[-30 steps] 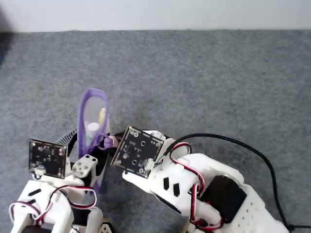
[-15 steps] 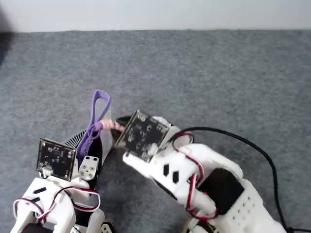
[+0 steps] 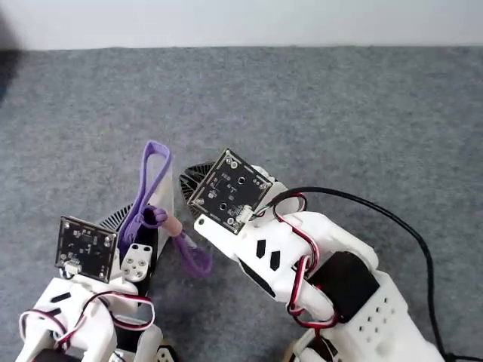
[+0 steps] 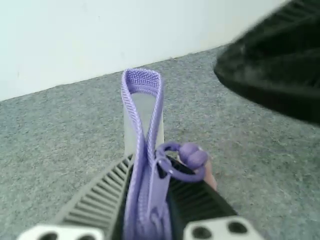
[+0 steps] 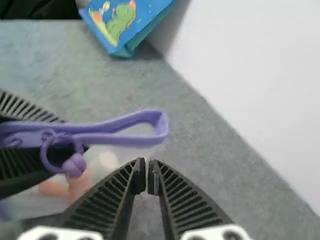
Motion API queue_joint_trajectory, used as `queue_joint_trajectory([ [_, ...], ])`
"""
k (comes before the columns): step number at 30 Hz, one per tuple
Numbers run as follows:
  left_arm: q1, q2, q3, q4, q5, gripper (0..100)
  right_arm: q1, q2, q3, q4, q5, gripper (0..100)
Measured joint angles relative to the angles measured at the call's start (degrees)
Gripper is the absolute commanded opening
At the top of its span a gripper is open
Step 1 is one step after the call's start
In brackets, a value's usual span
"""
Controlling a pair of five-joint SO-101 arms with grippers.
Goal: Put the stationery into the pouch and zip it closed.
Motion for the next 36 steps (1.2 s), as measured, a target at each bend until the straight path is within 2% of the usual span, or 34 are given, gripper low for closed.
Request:
queue_joint_trajectory([
  [2,0.0,0.0,0.0,0.0,0.0,2,-1.8,0.0,0.0,3.5,-1.1,4.0],
  [8,0.0,0.0,0.0,0.0,0.0,2,-10.1,-1.4,-1.1,13.3,-11.5,20.0],
  [14,0.0,0.0,0.0,0.0,0.0,2,-12.7,-1.7,-1.2,14.2,-14.3,13.6],
  [28,-0.2,0.0,-0.1,0.0,-0.3,2,-12.7,9.5,-1.2,6.0,-12.5,11.1],
  [31,-0.2,0.0,-0.1,0.0,0.0,2,-11.6,10.5,-1.1,3.9,-12.0,1.3],
  [36,-0.2,0.0,-0.1,0.0,0.0,2,-7.6,10.9,-1.1,-1.5,-9.6,0.8],
])
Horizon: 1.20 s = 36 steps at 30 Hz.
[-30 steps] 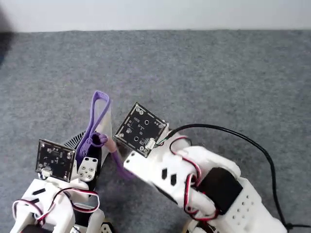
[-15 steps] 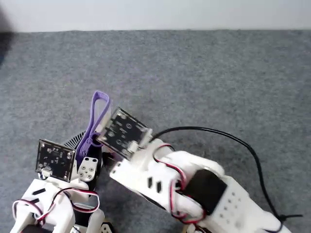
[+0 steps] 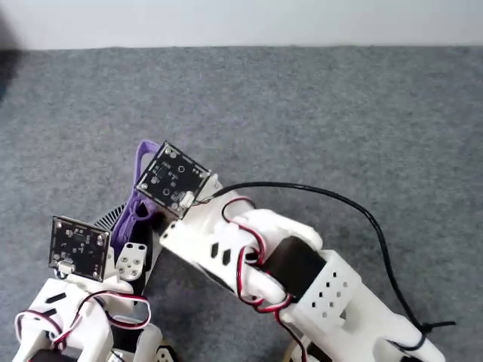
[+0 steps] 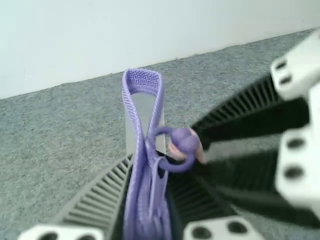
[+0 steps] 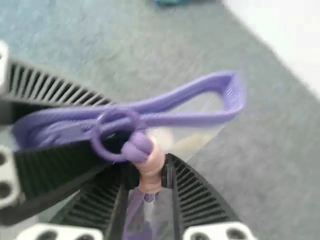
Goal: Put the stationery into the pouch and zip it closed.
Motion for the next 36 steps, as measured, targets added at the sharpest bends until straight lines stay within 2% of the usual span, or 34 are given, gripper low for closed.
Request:
queue_joint_trajectory([
  [12,0.1,0.5,0.0,-0.6,0.0,3,4.3,0.3,-0.1,-8.0,4.0,0.7],
  [19,0.0,-0.3,0.0,-0.5,0.0,17,4.9,0.3,-0.1,-8.0,4.0,0.7],
  [30,0.0,-9.4,5.3,2.5,0.0,7,6.4,0.3,-0.1,-8.8,4.0,0.7],
  [36,0.0,-12.4,7.0,2.7,0.0,3,4.8,0.3,-0.1,-8.8,4.0,0.7],
])
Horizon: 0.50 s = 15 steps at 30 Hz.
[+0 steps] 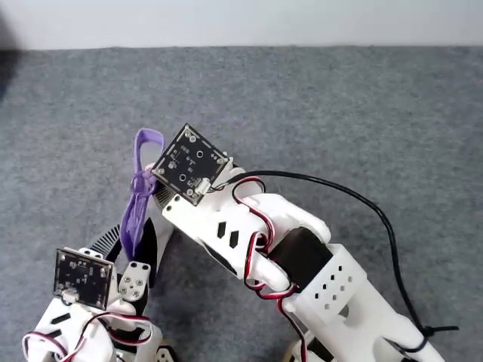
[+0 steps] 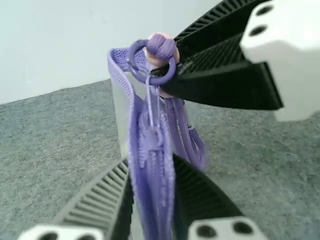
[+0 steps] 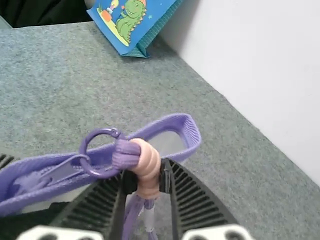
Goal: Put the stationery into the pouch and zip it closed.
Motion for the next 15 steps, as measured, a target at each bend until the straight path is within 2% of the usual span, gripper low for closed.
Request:
queue_joint_trajectory([
  [8,0.0,0.0,0.2,-1.6,0.0,1,-0.4,0.0,0.0,-0.4,0.1,0.7],
  [15,0.0,0.5,0.2,-2.4,-1.1,1,3.6,2.2,0.0,-2.7,1.8,0.7],
])
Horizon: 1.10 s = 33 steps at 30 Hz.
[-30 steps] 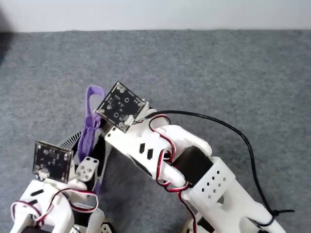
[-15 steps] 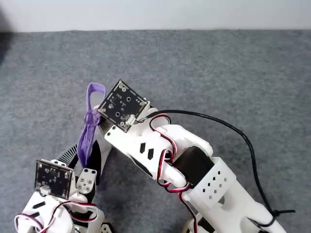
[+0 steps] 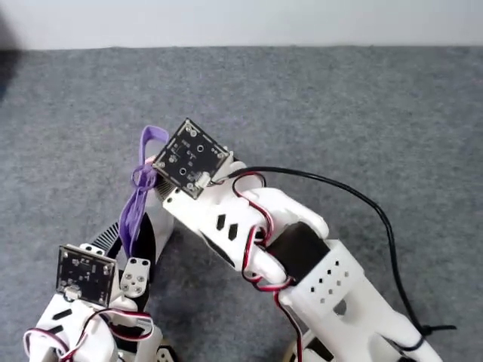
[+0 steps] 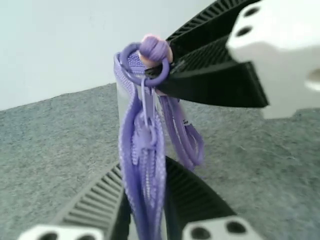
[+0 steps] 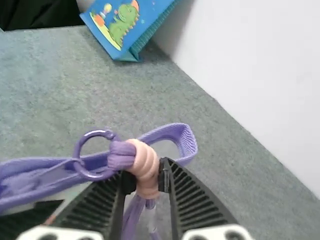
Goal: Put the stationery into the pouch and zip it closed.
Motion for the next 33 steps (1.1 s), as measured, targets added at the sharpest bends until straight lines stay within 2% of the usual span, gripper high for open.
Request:
queue_joint_trajectory([
  [6,0.0,-0.1,0.1,-0.9,-0.3,1,3.7,4.7,-1.1,-4.7,1.5,0.7],
  [18,0.1,-0.2,0.1,-1.0,-0.7,1,11.5,18.4,-9.9,-7.3,1.5,0.7],
  [25,0.2,-0.2,0.1,-0.9,-0.7,1,14.4,25.6,-11.3,-12.7,1.5,0.7],
  [33,0.2,-0.2,0.1,-0.4,-0.7,1,16.8,33.0,-17.4,-13.2,1.5,0.7],
])
